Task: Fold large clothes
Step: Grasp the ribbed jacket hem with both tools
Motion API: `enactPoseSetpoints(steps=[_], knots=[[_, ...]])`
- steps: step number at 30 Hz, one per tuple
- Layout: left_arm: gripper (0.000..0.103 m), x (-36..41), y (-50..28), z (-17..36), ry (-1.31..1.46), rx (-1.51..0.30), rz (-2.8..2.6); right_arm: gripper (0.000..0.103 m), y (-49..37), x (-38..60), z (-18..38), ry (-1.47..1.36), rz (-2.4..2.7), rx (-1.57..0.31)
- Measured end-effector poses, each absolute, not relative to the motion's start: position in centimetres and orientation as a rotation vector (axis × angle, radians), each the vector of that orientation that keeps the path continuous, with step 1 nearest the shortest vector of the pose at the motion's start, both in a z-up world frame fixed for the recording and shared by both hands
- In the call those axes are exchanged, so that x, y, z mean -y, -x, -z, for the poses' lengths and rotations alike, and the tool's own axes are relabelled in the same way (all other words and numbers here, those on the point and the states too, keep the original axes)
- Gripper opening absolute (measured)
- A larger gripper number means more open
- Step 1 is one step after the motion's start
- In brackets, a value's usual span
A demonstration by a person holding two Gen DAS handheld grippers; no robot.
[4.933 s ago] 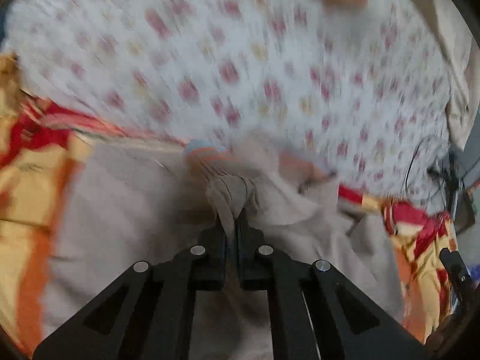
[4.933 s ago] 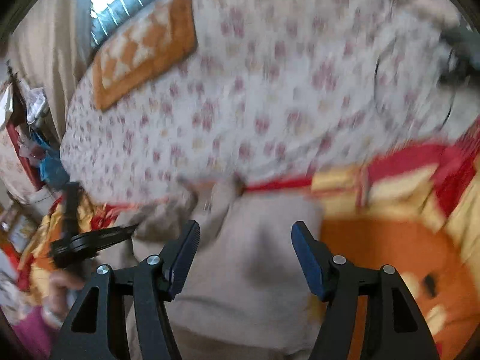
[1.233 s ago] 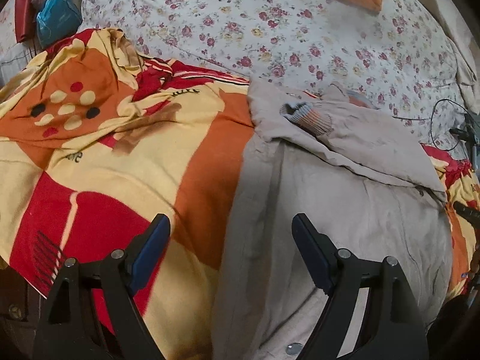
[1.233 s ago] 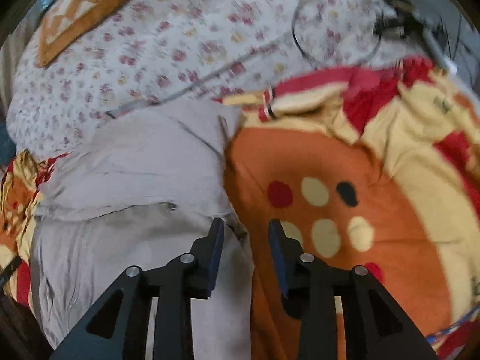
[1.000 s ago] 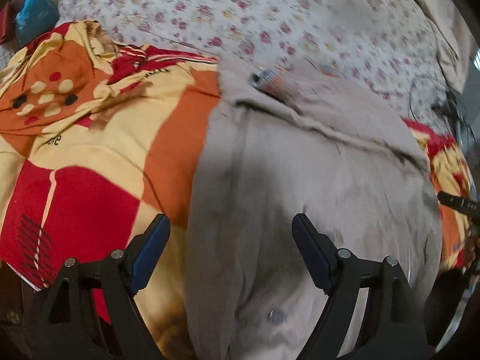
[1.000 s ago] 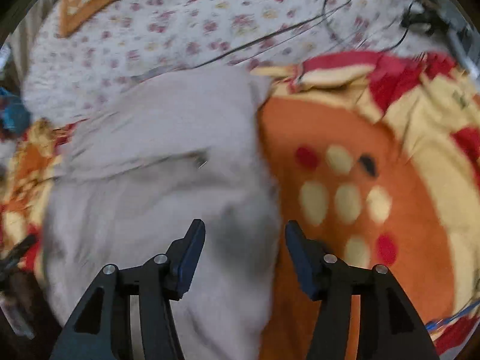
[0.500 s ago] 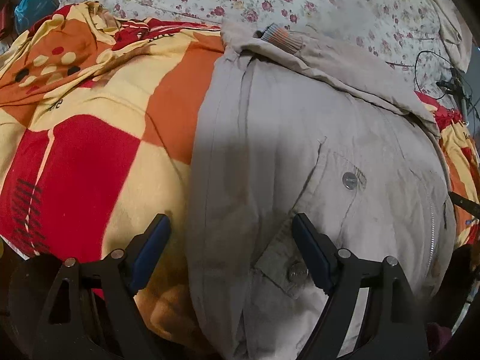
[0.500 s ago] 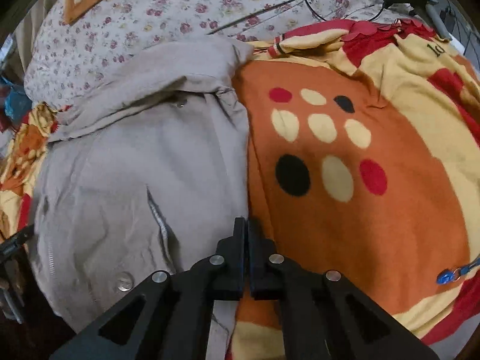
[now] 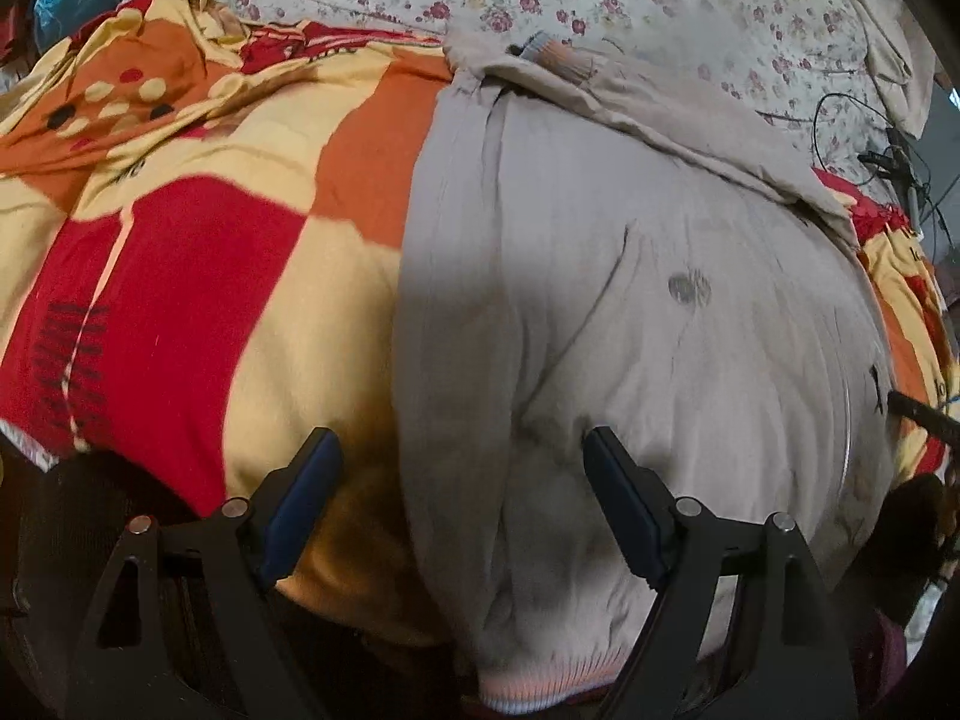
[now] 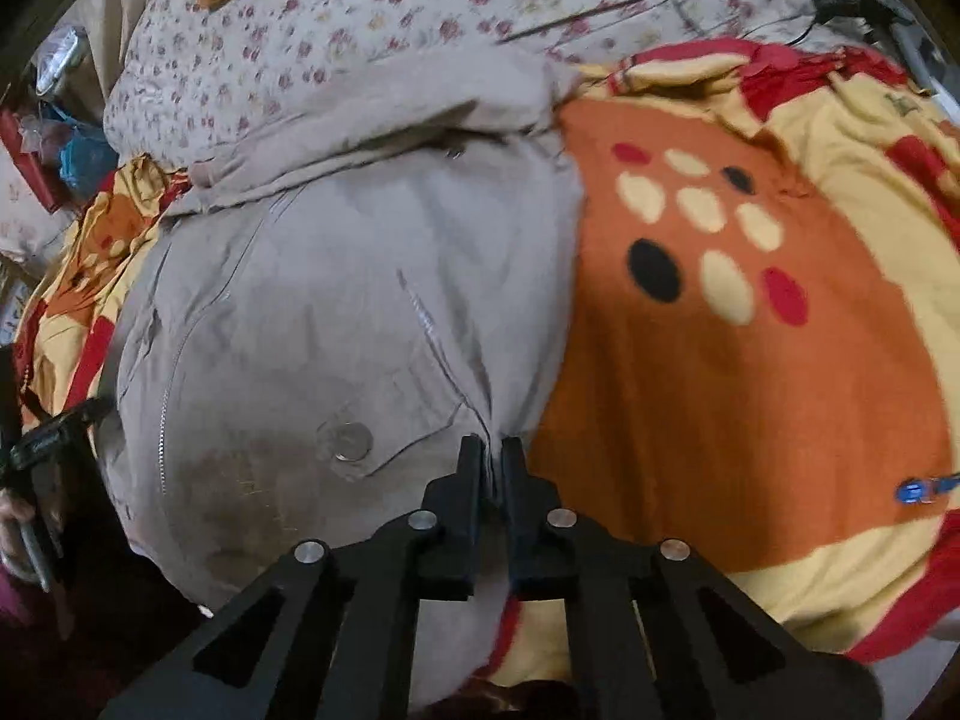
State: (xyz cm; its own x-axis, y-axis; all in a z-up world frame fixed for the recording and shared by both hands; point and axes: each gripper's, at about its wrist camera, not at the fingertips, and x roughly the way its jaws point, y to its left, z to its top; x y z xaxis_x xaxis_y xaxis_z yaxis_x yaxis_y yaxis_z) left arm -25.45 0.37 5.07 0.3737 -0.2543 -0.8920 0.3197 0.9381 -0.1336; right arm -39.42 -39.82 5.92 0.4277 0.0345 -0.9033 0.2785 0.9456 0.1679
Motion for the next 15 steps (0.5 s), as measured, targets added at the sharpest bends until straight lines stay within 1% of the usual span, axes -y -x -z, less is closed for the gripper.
enactPoseSetpoints(steps=[2, 3, 4, 5, 6, 7, 11, 15], knots=[[0.083, -0.7, 26.2, -4.9, -0.072, -1.138, 0.372, 0.006, 39.8, 39.9, -5.8, -0.318, 0.149, -1.144], [0.083, -0.9, 26.6, -4.9, -0.071, -1.141, 0.377, 0.015, 39.9, 39.8, -5.8, -0.321, 0.138, -1.153], [0.083, -1.2, 27.0, -4.9, -0.065, -1.143, 0.382, 0.029, 40.2, 39.5, -5.6, -0.334, 0.119, -1.174], [0.083, -1.4, 27.2, -4.9, -0.061, -1.144, 0.385, 0.04, 40.6, 39.4, -5.5, -0.358, 0.091, -1.197], [0.083, -1.7, 27.6, -4.7, -0.059, -1.15, 0.386, 0.057, 41.3, 39.2, -5.1, -0.398, 0.045, -1.226], [0.083, -1.9, 27.8, -4.5, -0.059, -1.159, 0.383, 0.061, 41.8, 38.7, -4.8, -0.425, 0.001, -1.249], [0.083, -2.6, 28.6, -3.5, -0.037, -1.205, 0.39, 0.063, 43.6, 36.7, -2.9, -0.424, -0.073, -1.339], [0.083, -2.8, 28.3, -3.0, -0.011, -1.242, 0.4, 0.064, 44.0, 35.6, -0.7, -0.451, -0.132, -1.388]])
